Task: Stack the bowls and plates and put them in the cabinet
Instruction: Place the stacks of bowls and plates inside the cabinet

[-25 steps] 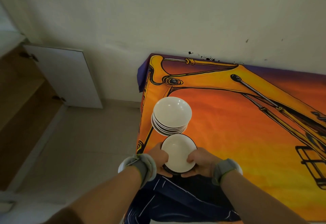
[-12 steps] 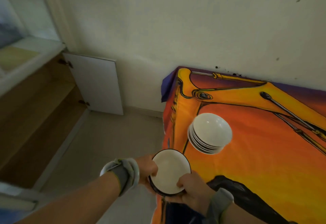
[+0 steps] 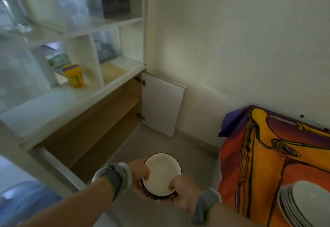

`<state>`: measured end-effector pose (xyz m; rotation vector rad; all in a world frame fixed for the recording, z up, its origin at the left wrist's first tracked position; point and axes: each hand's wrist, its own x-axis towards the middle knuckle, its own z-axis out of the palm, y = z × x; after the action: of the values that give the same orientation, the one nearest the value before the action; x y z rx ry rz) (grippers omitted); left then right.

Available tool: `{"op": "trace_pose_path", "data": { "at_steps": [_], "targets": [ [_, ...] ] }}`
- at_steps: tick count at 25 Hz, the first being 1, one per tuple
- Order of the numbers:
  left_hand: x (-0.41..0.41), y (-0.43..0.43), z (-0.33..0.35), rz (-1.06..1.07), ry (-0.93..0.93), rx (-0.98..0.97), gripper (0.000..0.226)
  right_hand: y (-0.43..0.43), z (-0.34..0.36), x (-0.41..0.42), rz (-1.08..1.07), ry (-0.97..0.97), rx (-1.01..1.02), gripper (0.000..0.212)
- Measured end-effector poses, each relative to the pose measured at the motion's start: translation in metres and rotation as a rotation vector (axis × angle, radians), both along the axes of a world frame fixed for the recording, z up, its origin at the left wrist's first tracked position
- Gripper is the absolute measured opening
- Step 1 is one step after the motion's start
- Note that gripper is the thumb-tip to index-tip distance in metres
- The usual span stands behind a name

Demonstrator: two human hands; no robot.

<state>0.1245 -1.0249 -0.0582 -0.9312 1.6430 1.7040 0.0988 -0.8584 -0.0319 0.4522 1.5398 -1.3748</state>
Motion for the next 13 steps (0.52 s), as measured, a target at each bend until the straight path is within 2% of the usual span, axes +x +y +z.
{"op": "trace_pose_path", "data": {
  "at_steps": [4, 7, 13],
  "targets": [
    [0.009, -0.044, 0.001, 0.134, -0.019, 0.030, 0.055, -0.051, 0.013, -0.010, 0.165, 0.011, 0.027, 0.029],
    [0.013, -0.062, 0.005, 0.234, -0.017, 0.077, 0.047, -0.076, 0.012, -0.023, 0.222, 0.016, 0.071, 0.036],
    [-0.004, -0.098, -0.014, 0.465, -0.069, 0.086, 0.053, -0.127, -0.006, -0.066, 0.396, -0.022, 0.079, 0.035]
  ]
}}
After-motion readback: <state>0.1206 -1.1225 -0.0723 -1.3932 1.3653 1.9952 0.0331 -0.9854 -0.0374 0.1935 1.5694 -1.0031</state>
